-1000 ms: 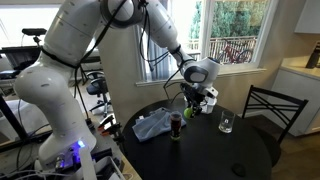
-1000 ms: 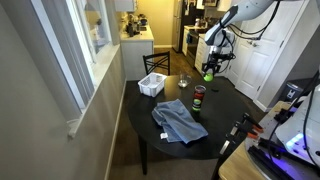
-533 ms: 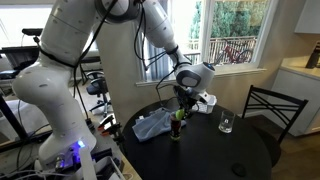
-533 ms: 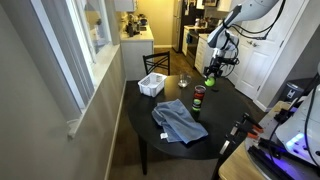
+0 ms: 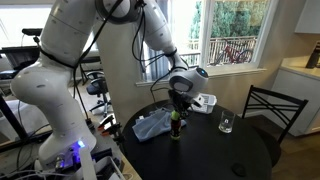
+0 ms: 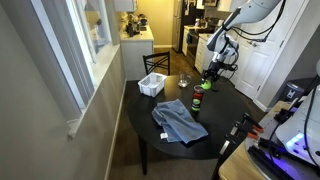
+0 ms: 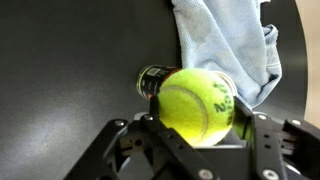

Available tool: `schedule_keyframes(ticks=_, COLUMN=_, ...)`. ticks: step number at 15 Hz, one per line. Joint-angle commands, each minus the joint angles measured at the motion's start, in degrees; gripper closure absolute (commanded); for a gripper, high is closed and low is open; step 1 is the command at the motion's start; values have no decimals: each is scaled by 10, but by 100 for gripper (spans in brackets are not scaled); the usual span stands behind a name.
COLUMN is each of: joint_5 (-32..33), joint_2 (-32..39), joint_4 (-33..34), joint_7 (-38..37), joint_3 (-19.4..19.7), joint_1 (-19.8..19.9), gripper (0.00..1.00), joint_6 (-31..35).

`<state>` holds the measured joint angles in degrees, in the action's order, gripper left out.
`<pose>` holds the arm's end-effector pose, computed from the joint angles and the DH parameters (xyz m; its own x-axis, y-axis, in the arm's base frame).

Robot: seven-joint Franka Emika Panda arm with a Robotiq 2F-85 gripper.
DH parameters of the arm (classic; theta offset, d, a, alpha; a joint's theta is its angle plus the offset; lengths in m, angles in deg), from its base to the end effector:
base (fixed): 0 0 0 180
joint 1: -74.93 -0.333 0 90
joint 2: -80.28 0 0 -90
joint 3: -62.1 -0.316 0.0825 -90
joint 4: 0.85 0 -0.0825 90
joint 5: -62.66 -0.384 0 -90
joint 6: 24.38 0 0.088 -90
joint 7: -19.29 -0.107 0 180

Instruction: Put the green ball inside the black container

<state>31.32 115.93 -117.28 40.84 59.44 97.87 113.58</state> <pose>0.5306 -0.1916 0.1167 0.9036 -0.3862 -0.1853 -0.4281 -0.8289 -0.3600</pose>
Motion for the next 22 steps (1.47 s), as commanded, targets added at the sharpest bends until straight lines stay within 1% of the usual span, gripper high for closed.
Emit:
schedule_keyframes(ticks=1, joint_5=-34, joint_2=-13, joint_4=-26, joint_7=54, joint_3=-19, joint_1=21, gripper=57, joint_6=18)
schedule_keyframes(ticks=6, joint_5=-7, joint_2=-27, joint_4=-29, joint_7=31, joint_3=-2, joint_1=11, gripper=57, joint_6=-30)
schedule_keyframes(ticks=8, joint_5=-7, joint_2=-39, joint_4=-37, joint_7=37, joint_3=0, joint_1=13, gripper=57, joint_6=-51)
schedule_keyframes(ticks=13, joint_5=-35, joint_2=-63, joint_4=-59, joint_7=69, joint_3=-1, joint_1=22, gripper=57, joint_6=-44)
schedule_keyframes(ticks=17, joint_5=-90, joint_2=-77, joint_4=-76, joint_7=132, joint_3=-5, joint_1=38, gripper=57, joint_6=-22)
schedule_keyframes(ticks=20, joint_5=-157, joint_2=-67, joint_4=-74, joint_7=194, joint_3=-4, joint_1=45, gripper=57, joint_6=-13)
schedule_keyframes(ticks=22, joint_5=-203, joint_2=-49, joint_4=-57, joint_7=226, joint_3=-2, joint_1=41, gripper=57, joint_6=-15)
